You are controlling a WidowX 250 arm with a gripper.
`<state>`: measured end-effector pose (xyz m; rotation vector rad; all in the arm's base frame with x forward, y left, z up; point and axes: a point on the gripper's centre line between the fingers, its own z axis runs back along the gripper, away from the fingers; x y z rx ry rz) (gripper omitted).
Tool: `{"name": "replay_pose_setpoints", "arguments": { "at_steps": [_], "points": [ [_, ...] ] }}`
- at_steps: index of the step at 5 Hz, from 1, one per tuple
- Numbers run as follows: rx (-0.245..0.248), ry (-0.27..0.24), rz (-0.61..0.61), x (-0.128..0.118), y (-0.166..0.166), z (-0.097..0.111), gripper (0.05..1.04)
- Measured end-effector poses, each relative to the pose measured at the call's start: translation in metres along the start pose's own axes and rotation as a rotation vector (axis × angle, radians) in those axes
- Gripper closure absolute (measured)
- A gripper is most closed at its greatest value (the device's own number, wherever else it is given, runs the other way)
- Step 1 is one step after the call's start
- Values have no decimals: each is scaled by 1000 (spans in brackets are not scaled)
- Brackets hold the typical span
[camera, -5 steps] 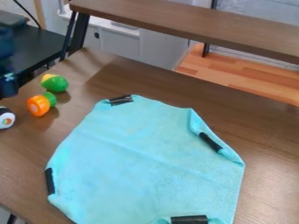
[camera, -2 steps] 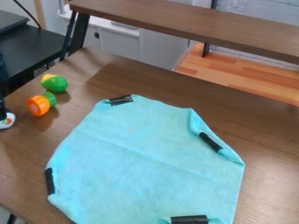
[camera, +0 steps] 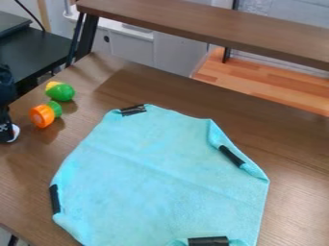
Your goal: Put the sushi toy on the top right edge of the cloth
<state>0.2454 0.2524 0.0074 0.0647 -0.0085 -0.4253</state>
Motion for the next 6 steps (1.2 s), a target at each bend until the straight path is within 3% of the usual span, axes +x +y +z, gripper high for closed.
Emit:
{"name": "replay_pose_setpoints", "arguments": {
  "at_steps": [1, 2, 3, 4, 5, 6],
  "points": [
    [29, 0, -10, 4, 2, -1, 129],
    [26, -6, -10, 6, 0, -1, 401],
    [-40, 2, -12, 4, -10, -1, 581],
    [-75, 6, -21, 1, -16, -1, 619],
    [-71, -28, -17, -4, -25, 31, 619],
    [-129, -61, -25, 5, -49, 64, 619]
  ]
}}
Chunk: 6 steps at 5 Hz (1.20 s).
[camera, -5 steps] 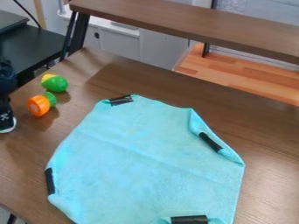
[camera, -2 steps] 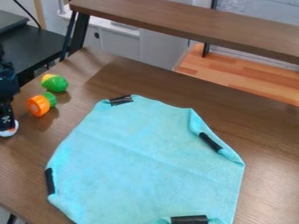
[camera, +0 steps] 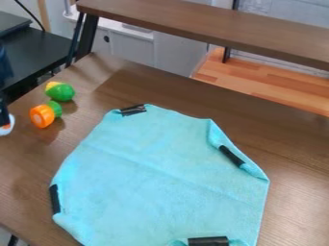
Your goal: Put the sushi toy on the top right edge of the cloth
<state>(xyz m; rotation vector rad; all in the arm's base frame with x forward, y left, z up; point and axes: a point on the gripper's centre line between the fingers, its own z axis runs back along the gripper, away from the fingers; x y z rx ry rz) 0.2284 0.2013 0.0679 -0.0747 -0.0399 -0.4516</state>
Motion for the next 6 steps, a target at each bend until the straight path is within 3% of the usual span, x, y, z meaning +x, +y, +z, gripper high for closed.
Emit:
{"name": "replay_pose_setpoints", "arguments": {
  "at_steps": [1, 2, 4, 6],
  "points": [
    [-32, -8, -29, 33, -35, 12, 619],
    [-28, 12, -23, 71, -61, 8, 619],
    [-20, 56, -19, 150, -108, -21, 619],
    [-21, 60, -20, 206, -139, -44, 620]
  ]
}}
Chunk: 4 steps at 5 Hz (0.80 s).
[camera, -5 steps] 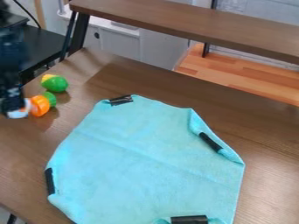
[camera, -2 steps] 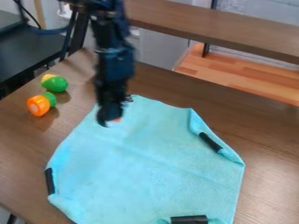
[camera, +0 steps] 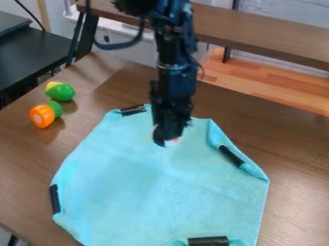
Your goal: Put the sushi toy on the top right edge of the cloth
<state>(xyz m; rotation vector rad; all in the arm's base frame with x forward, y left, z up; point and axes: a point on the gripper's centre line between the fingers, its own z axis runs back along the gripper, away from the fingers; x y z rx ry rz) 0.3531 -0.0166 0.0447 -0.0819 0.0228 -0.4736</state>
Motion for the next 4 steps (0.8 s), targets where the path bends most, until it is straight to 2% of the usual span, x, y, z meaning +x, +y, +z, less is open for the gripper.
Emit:
{"name": "replay_pose_setpoints", "arguments": {
  "at_steps": [1, 2, 3, 4],
  "points": [
    [0, 16, -11, 23, -14, -16, 619],
    [-3, 6, -21, 44, -26, -19, 619],
    [-20, -27, -12, 60, -27, -16, 544],
    [-40, -34, -9, 61, -29, -15, 249]
  ]
}}
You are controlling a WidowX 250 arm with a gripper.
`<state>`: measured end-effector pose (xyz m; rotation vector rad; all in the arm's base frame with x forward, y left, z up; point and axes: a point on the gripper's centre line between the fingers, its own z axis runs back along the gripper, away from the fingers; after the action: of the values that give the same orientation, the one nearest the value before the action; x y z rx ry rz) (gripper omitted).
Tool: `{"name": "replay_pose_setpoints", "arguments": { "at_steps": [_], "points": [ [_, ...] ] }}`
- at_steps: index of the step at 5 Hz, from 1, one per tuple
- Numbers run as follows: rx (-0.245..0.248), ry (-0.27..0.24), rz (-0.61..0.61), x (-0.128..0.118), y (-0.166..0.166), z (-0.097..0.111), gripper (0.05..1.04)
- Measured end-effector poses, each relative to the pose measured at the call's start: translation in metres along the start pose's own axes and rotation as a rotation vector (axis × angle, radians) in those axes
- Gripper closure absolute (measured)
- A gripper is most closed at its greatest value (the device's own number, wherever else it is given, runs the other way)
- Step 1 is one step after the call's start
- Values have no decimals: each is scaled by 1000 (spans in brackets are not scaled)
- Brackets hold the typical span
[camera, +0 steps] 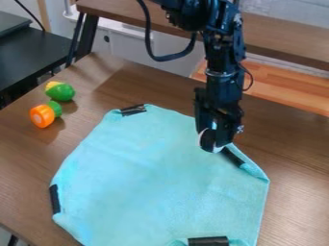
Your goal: Put the sushi toy on the top right edge of the cloth
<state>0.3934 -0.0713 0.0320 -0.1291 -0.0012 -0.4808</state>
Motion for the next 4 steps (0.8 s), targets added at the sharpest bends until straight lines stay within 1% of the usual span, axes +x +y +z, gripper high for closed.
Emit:
{"name": "replay_pose_setpoints", "arguments": {
  "at_steps": [1, 2, 3, 4],
  "points": [
    [-43, 4, 5, -9, 5, -2, 72],
    [-102, -66, 0, -23, 9, 30, 76],
    [-116, -167, 8, -50, 18, 89, 83],
    [-18, -199, 95, -96, 42, 149, 82]
  ]
}}
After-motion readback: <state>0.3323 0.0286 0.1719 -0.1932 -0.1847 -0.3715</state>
